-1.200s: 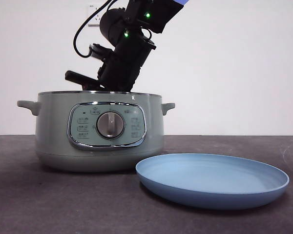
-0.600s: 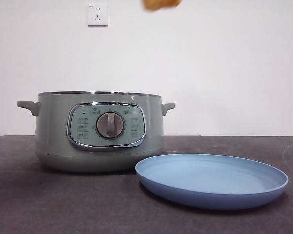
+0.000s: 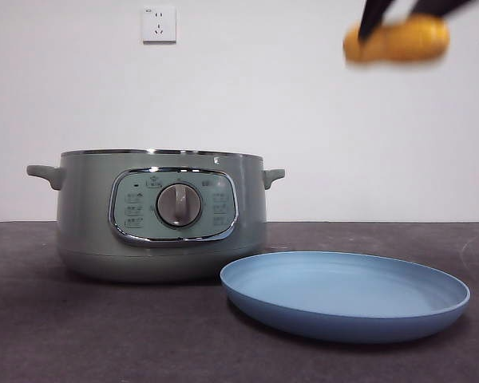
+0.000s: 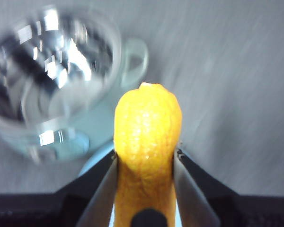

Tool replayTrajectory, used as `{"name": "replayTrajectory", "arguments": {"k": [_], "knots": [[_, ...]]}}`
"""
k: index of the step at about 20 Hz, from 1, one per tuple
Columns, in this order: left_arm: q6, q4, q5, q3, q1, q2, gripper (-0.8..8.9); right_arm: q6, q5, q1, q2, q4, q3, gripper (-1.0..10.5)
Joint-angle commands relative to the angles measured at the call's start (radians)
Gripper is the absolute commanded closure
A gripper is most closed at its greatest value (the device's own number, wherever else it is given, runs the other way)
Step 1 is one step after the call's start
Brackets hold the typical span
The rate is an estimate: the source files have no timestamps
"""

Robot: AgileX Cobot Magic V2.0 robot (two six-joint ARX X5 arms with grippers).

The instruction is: Take the corn out from the steamer,put the corn on the plate,close the lid

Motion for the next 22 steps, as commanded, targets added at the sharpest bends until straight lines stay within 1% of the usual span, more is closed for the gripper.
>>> {"name": "replayTrajectory", "arguments": {"k": [1,3,4,6,13,18,19,20,22], "knots": [[-0.007,0.058,0.003,0.005,-0.002,-0.01,8.22,0.079,-0.045,-0.002,0.023,0.126,-0.159,9.6],[-0.007,0.058,0.003,0.005,-0.002,-0.007,8.22,0.128,-0.09,-0.001,0.056,0.264,-0.26,9.6],[-0.007,0.058,0.003,0.005,-0.002,-0.003,8.22,0.142,-0.091,-0.001,0.077,0.312,-0.294,9.6],[-0.007,0.061,0.003,0.005,-0.002,0.006,8.22,0.146,-0.09,-0.001,0.13,0.369,-0.334,9.6],[-0.006,0.154,0.007,0.005,-0.002,0.101,8.22,0.146,-0.09,0.012,0.362,0.492,-0.338,9.6],[0.002,0.26,0.011,0.005,-0.002,0.214,8.22,0.146,-0.087,0.012,0.431,0.513,-0.338,9.6],[0.002,0.289,0.011,0.005,-0.002,0.241,8.22,0.146,-0.087,0.012,0.432,0.507,-0.338,9.3],[0.005,0.311,0.011,0.005,-0.002,0.268,8.22,0.146,-0.087,0.012,0.432,0.503,-0.338,8.8],[0.006,0.351,0.026,0.005,-0.002,0.33,8.22,0.146,-0.089,0.012,0.424,0.5,-0.338,5.9]]}}
